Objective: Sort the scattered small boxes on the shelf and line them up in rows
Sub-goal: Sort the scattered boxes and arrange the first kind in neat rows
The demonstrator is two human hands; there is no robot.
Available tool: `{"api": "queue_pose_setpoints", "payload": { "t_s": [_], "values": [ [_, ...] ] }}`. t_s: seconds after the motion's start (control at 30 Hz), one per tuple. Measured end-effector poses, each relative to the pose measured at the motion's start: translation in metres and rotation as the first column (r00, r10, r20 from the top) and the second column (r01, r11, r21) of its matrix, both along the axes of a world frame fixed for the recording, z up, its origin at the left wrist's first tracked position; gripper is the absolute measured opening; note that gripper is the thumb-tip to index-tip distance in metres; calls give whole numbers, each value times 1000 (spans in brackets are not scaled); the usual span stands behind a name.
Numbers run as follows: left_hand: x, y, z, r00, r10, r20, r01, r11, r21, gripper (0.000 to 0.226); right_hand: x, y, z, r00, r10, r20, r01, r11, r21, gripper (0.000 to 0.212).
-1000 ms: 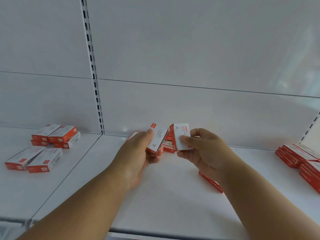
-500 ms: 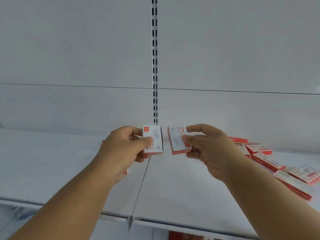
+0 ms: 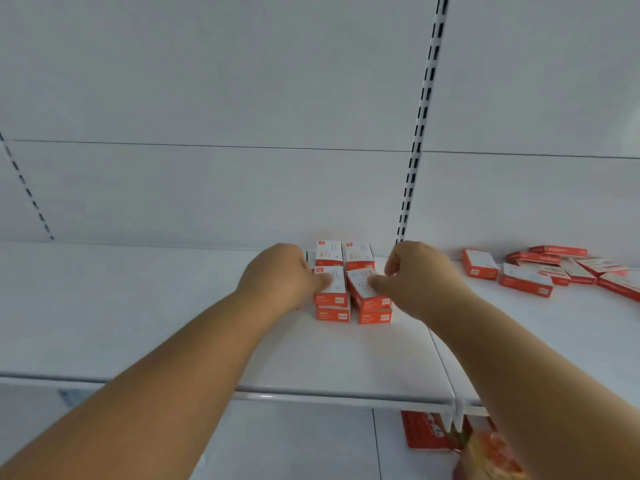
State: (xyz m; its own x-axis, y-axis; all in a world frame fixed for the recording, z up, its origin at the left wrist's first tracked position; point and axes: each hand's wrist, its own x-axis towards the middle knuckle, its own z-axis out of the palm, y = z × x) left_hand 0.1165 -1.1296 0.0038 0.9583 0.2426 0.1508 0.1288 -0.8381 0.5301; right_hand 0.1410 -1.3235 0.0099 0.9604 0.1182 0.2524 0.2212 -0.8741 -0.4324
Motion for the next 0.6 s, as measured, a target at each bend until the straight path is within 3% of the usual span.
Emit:
{"api": "queue_pose_setpoints", "payload": {
  "t_s": [0.27,0.6],
  "values": [
    [-7,-14,9,951,-87,297,56,992,111,32,-8,-8,0,986,-53,157,30,989,147,20],
    [5,-109,20,867,-454,207,439,891,115,25,-5,-109,-1,970,-118,214,87,985,152,17]
  ]
}}
